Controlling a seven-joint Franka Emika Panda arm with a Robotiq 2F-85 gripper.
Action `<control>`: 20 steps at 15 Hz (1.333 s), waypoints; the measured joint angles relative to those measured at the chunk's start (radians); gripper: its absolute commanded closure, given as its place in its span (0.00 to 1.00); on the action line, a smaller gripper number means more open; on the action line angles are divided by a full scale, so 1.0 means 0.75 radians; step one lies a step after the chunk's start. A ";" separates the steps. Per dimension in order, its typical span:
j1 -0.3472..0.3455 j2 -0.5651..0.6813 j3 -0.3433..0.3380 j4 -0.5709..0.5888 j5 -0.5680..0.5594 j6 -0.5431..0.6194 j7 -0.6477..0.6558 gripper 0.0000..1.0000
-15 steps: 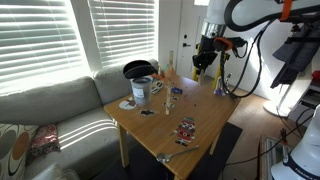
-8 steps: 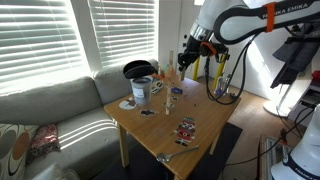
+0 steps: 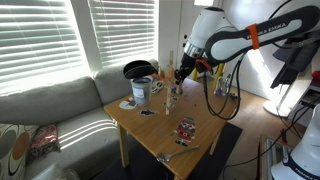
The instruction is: Shift a block from the stack to the table
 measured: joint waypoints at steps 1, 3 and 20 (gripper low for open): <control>0.001 0.004 0.000 -0.018 0.000 0.019 0.000 0.93; 0.001 0.008 0.000 -0.050 -0.002 0.062 0.001 0.93; -0.013 -0.106 -0.010 -0.115 -0.017 0.127 0.025 0.00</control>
